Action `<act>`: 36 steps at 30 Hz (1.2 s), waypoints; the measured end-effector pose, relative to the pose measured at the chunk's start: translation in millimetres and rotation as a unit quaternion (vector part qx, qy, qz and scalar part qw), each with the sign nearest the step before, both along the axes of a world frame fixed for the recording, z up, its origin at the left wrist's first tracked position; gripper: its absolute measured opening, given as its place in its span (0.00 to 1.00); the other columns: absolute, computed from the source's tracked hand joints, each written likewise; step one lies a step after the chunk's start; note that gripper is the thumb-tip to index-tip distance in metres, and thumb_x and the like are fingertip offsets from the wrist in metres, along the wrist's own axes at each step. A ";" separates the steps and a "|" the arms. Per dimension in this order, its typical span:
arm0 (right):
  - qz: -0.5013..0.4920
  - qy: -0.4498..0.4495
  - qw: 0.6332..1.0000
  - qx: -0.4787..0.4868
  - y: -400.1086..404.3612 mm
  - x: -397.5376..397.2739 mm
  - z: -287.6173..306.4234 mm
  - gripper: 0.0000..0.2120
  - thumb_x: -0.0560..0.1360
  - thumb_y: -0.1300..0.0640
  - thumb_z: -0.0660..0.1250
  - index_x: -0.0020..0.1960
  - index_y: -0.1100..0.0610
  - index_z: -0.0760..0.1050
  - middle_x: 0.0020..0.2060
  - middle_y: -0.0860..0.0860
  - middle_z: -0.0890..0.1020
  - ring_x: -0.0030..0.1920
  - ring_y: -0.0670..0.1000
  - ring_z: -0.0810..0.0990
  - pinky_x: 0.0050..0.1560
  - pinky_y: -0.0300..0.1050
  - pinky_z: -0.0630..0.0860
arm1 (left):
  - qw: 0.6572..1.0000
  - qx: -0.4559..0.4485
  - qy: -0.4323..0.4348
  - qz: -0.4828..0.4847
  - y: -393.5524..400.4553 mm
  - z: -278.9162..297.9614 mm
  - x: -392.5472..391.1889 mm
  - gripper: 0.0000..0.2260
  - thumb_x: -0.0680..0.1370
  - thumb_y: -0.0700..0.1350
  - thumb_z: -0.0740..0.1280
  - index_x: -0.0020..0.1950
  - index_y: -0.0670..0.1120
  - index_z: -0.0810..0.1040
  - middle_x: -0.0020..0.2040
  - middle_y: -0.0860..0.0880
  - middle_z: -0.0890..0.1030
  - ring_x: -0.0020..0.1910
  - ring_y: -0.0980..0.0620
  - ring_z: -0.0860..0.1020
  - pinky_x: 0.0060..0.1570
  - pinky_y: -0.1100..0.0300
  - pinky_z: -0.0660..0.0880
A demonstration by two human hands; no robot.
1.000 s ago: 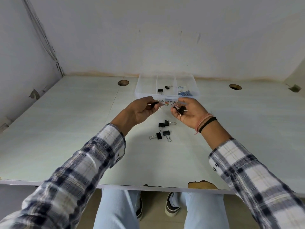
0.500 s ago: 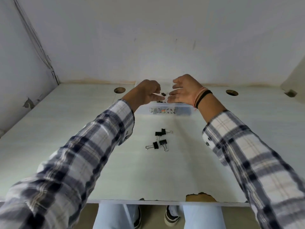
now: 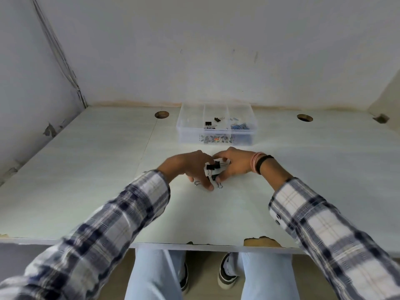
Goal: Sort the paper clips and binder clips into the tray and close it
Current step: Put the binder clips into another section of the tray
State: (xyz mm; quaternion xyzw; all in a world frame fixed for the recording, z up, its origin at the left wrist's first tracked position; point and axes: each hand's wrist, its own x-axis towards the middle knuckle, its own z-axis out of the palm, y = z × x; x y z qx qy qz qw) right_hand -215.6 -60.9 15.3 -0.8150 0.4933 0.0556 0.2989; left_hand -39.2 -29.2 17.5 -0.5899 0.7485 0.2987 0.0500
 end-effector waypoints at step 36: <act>-0.091 -0.117 0.988 -0.039 30.1 -2.2 -20.0 0.05 0.72 0.60 0.72 0.43 0.60 0.78 0.35 0.58 0.85 0.30 0.52 0.86 0.37 0.43 0.82 | 0.969 -0.132 0.175 0.115 4.4 -26.9 25.8 0.04 0.73 0.36 0.73 0.43 0.36 0.82 0.39 0.42 0.87 0.34 0.51 0.87 0.41 0.57 0.83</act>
